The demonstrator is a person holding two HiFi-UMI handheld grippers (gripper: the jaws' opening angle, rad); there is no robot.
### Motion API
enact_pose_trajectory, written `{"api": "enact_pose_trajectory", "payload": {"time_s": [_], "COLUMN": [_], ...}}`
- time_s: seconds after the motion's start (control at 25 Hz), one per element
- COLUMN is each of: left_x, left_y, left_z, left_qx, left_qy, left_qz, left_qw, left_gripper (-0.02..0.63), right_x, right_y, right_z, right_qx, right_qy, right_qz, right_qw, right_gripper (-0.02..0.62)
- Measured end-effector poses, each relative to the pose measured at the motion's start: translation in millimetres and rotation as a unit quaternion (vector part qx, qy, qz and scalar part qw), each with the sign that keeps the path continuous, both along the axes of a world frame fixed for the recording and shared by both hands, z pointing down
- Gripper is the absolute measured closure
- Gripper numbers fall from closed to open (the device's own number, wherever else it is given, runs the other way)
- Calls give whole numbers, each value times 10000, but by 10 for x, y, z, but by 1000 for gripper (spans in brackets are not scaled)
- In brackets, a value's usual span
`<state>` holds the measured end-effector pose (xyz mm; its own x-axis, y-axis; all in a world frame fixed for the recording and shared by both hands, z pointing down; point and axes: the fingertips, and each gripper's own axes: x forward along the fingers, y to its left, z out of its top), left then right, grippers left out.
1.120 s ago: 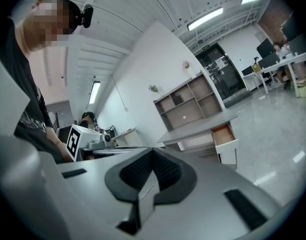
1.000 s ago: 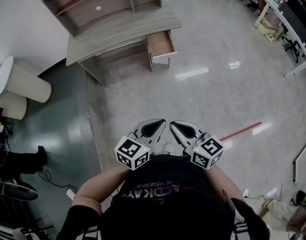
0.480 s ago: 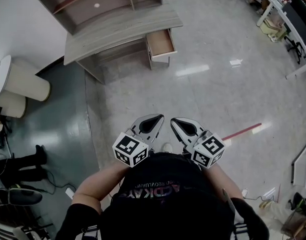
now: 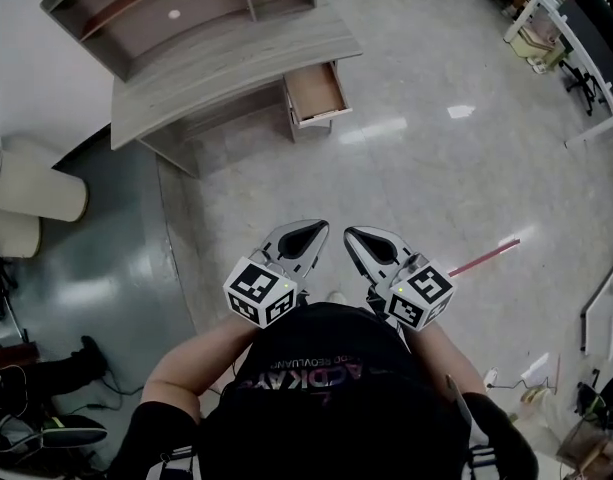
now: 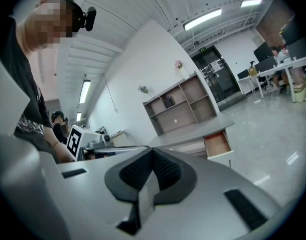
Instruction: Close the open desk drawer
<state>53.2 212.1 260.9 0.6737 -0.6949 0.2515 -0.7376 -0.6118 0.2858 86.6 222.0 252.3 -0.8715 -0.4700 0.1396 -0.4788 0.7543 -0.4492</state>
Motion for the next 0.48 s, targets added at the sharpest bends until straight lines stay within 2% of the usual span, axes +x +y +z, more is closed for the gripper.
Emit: {"api": "enact_pose_trajectory", "payload": {"time_s": [0.48], "left_x": [-729], "left_y": [-972], "left_z": [-17], "left_qx": [-58], "left_qy": [167], "left_qz": [403], "left_qw": [9990], "left_gripper": [595], "right_x": [-696], "right_y": [-908], "right_z": [-34], "right_qx": [-106], "right_qy": [138], "right_qz": [575], "right_qw": [9982], "right_gripper": [580]}}
